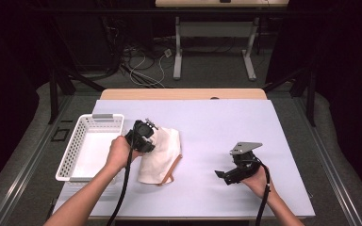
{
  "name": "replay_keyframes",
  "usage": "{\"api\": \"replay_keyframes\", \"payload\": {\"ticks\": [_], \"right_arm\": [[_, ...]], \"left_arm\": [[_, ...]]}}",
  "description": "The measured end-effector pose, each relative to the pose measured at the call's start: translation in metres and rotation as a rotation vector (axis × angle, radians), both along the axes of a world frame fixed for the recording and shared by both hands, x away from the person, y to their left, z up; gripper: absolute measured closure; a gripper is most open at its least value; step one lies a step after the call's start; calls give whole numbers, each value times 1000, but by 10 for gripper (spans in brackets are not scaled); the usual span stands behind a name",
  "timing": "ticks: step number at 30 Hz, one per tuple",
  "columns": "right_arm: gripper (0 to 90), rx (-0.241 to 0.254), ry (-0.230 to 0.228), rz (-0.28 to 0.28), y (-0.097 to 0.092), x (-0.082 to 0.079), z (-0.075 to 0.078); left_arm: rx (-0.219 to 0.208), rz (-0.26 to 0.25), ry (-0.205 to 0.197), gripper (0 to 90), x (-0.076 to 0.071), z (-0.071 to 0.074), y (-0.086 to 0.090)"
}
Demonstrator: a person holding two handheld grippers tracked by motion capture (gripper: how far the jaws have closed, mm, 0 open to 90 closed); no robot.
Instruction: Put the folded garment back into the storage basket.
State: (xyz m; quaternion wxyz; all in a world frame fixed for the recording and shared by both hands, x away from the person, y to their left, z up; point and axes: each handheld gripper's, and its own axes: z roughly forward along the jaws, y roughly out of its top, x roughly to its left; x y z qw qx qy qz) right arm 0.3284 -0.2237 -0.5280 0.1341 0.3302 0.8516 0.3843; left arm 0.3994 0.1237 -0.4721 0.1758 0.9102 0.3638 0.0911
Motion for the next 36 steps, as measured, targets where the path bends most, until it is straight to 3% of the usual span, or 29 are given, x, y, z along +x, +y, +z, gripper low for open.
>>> {"api": "replay_keyframes", "payload": {"ticks": [10,11,13,15,18,36], "right_arm": [[0,-3,0,6,-1,1,1],[0,17,-18,3,-1,1,-1],[0,-9,-1,8,-1,1,0],[0,13,-18,4,-1,1,-1],[0,1,-13,5,-1,1,0],[0,-2,-13,7,-2,1,0]], "left_arm": [[55,-52,-27,846,-2,14,-3],[61,-66,-26,846,-2,16,-3],[78,-82,-36,846,-1,19,-3],[94,-102,-42,847,0,23,-3],[108,-111,-51,847,1,28,-3],[231,-212,-144,850,1,62,-9]]}}
